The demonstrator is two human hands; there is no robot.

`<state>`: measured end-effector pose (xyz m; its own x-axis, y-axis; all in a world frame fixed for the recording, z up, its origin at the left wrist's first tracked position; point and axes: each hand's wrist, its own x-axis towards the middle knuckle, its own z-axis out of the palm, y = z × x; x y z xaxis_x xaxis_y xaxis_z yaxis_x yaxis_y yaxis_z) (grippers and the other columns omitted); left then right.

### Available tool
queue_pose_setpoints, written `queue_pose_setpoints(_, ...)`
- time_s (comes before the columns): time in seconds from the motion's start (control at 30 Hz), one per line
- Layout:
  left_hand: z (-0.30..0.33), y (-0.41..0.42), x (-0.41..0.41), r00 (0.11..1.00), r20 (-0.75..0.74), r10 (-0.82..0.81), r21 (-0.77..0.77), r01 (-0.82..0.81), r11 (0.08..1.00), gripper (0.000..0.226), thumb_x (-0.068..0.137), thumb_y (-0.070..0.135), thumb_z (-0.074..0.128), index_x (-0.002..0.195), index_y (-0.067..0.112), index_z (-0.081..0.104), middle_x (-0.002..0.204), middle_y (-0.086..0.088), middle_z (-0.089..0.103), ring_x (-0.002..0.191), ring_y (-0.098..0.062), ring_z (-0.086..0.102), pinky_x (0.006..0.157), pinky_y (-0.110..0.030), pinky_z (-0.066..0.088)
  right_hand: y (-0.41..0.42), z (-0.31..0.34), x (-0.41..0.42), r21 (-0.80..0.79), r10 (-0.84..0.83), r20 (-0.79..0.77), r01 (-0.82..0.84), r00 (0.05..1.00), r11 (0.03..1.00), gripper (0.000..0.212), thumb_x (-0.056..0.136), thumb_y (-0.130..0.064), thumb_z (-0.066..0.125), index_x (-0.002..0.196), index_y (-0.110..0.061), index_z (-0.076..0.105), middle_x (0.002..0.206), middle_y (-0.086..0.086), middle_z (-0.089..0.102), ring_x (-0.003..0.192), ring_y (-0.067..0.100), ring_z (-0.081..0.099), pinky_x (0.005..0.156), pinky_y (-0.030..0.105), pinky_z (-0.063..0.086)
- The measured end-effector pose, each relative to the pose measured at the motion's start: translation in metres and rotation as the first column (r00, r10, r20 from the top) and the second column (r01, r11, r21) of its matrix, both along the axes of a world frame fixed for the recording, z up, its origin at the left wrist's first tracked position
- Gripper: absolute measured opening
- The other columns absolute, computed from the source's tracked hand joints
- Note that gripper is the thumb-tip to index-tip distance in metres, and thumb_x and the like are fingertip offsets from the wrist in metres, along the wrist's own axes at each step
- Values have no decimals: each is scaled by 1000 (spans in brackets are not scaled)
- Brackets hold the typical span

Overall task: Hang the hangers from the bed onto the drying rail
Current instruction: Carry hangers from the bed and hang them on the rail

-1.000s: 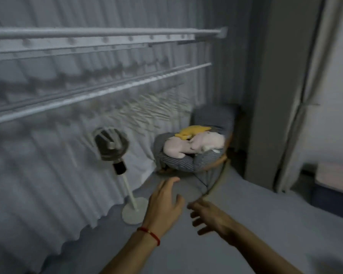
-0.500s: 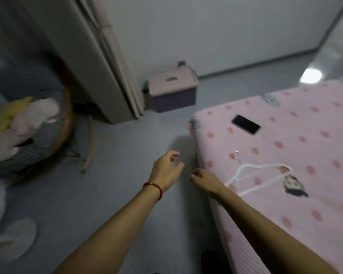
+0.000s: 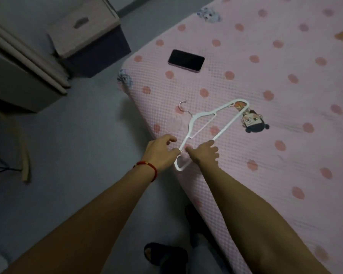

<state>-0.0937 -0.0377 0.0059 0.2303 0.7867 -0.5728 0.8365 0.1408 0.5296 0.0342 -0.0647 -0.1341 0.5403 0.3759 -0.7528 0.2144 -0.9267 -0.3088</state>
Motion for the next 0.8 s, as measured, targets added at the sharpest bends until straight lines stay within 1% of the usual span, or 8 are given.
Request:
queue_pose_setpoints(0.13, -25, 9, -5, 999, -26, 45, -4, -45, 999, 34, 88, 23, 63, 122, 21, 60, 118, 0, 61, 108, -17, 58, 82, -24, 43, 38, -51, -14, -32, -44, 128, 48, 991, 998, 141, 61, -73, 76, 155, -14, -11, 158, 31, 3, 135, 47, 29, 102, 51, 41)
queue_pose_setpoints(0.27, -39, 12, -21, 996, -69, 58, -2, -58, 998, 29, 89, 20, 61, 118, 20, 60, 109, 3, 60, 97, -13, 55, 72, -17, 39, 48, -73, -19, -54, -28, 168, 38, 985, 998, 143, 62, -58, 85, 154, -13, -15, 156, 34, -1, 136, 47, 26, 98, 52, 44)
queue_pose_setpoints(0.43, -38, 9, -32, 977, -47, 210, -72, -213, 975, 25, 86, 23, 62, 111, 25, 63, 104, 3, 66, 96, -15, 62, 78, -24, 46, 17, -46, -17, 194, -56, -26, 60, 998, 979, 133, 71, -49, 82, 155, -18, -18, 157, 25, 5, 141, 46, 20, 110, 53, 35)
queue_pose_setpoints(0.53, -23, 3, -31, 907, 132, 399, -186, -373, 909, 27, 88, 24, 68, 115, 24, 66, 109, 0, 68, 96, -11, 64, 84, -30, 54, -19, -10, -32, 446, 84, -274, 49, 958, 894, 123, 73, -46, 78, 154, -35, -14, 159, 18, 16, 143, 38, 27, 111, 55, 39)
queue_pose_setpoints(0.6, -6, -1, -35, 846, 211, 489, -270, -430, 861, 43, 88, 32, 70, 129, 25, 58, 119, -1, 64, 98, -7, 61, 89, -33, 54, -35, 24, -44, 531, 209, -428, 58, 879, 846, 114, 71, -39, 80, 150, -47, -2, 154, 9, 34, 135, 28, 46, 101, 50, 52)
queue_pose_setpoints(0.67, 15, -4, -50, 768, 278, 577, -388, -460, 799, 69, 83, 42, 73, 143, 32, 41, 127, 1, 60, 107, -10, 60, 96, -38, 52, -43, 58, -56, 603, 396, -532, 8, 748, 797, 98, 76, -18, 76, 146, -46, 13, 140, 1, 49, 113, 12, 62, 87, 35, 59)
queue_pose_setpoints(0.73, 32, -12, -76, 644, 347, 682, -526, -469, 710, 94, 73, 45, 82, 148, 42, 26, 130, 0, 61, 110, -20, 65, 98, -45, 51, -47, 91, -67, 642, 558, -593, -77, 580, 763, 98, 77, -9, 74, 148, -47, 17, 136, -5, 51, 109, 9, 63, 86, 35, 60)
queue_pose_setpoints(0.8, 47, -23, -108, 583, 366, 726, -563, -483, 671, 102, 65, 45, 88, 146, 45, 26, 132, -6, 61, 109, -26, 67, 98, -49, 51, -47, 119, -80, 658, 679, -605, -221, 416, 720, 103, 79, -11, 75, 149, -52, 12, 140, -10, 46, 116, 8, 59, 90, 32, 58)
